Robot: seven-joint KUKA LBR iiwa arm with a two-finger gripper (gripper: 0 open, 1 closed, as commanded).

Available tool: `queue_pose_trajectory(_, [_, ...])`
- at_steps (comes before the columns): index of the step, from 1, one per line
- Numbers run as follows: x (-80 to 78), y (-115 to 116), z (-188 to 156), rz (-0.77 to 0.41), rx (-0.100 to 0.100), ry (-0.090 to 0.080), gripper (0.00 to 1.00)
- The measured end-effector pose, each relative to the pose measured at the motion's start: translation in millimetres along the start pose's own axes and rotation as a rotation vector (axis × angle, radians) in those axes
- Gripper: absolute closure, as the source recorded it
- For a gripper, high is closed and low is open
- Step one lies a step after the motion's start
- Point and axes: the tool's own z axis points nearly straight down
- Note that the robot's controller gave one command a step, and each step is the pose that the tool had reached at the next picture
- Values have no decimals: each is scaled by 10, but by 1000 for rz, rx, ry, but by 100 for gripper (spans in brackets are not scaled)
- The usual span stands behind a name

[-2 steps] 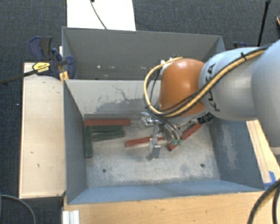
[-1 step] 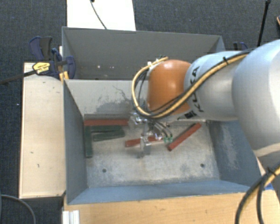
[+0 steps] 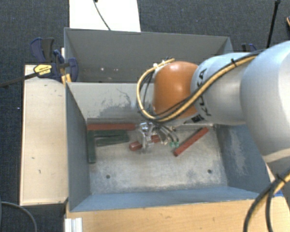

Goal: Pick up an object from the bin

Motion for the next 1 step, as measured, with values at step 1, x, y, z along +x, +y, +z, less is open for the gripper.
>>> queue_pose_trajectory(1, [-9, 169, -1418, -6, 1, -5, 100])
